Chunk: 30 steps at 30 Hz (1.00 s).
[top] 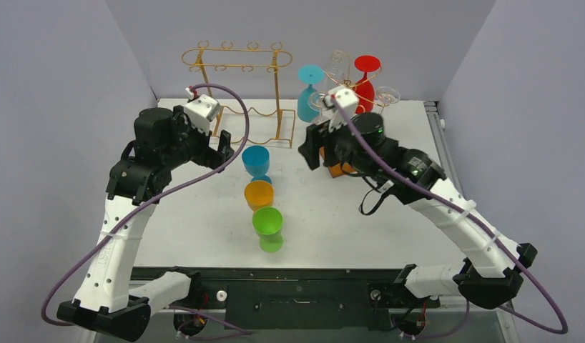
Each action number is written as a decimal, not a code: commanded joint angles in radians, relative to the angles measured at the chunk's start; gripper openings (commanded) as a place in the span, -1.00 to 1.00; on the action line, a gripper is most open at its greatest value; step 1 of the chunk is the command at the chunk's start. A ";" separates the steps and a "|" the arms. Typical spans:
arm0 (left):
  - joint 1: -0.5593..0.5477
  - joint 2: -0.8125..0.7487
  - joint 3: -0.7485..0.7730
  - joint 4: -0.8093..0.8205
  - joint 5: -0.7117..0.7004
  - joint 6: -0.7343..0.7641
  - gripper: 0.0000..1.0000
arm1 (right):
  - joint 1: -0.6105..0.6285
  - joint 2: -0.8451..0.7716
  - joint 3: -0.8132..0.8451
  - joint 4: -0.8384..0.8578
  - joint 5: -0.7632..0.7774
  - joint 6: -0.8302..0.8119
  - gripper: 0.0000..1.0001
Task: Place the wine glass upside down on the wine glass rack
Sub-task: Pick up the wine glass at the center of the board.
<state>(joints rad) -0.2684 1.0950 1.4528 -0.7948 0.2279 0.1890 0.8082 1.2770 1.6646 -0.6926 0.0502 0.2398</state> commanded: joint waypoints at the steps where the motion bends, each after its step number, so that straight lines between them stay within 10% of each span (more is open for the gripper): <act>1: 0.032 -0.014 0.066 -0.108 0.047 -0.062 0.93 | 0.120 0.021 -0.169 -0.007 0.031 0.083 0.23; 22: 0.070 -0.174 -0.152 -0.188 0.175 -0.012 0.92 | 0.292 0.238 -0.394 0.144 -0.141 0.160 0.03; 30: 0.069 -0.235 -0.205 -0.150 0.250 -0.020 0.93 | 0.274 0.264 -0.351 0.078 -0.122 0.128 -0.65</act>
<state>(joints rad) -0.2028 0.8982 1.2655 -0.9901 0.4026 0.1684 1.0939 1.5646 1.2655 -0.5961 -0.0902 0.3824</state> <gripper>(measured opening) 0.963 0.250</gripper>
